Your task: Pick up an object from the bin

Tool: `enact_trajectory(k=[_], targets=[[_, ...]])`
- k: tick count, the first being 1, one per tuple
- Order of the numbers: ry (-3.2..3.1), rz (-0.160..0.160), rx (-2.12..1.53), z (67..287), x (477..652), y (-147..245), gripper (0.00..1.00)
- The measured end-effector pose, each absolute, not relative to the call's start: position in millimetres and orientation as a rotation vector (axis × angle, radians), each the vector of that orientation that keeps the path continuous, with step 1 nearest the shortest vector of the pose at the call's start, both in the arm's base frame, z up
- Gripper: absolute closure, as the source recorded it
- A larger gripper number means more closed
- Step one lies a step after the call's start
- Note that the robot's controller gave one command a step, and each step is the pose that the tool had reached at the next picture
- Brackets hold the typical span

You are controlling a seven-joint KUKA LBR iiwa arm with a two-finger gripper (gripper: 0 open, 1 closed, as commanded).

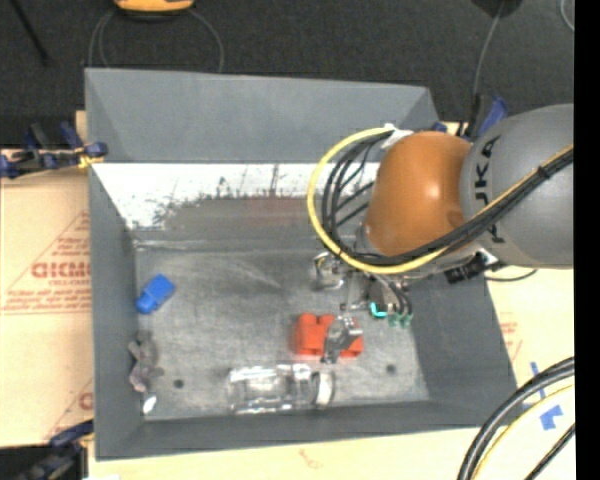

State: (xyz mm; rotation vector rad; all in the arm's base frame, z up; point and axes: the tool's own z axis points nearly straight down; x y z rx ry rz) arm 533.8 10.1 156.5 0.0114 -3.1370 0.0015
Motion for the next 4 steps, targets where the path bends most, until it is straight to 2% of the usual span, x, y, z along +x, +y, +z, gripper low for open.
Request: enact_trajectory(k=[1,2,3,4], targets=[[-3.15,-0.005,-0.135,72,547.2,-1,0.0],[-3.161,-0.004,-0.133,77,550.3,-1,1.0],[-3.124,0.007,0.411,184,565.3,-79,1.0],[-3.12,0.007,0.462,254,569.1,-84,1.0]])
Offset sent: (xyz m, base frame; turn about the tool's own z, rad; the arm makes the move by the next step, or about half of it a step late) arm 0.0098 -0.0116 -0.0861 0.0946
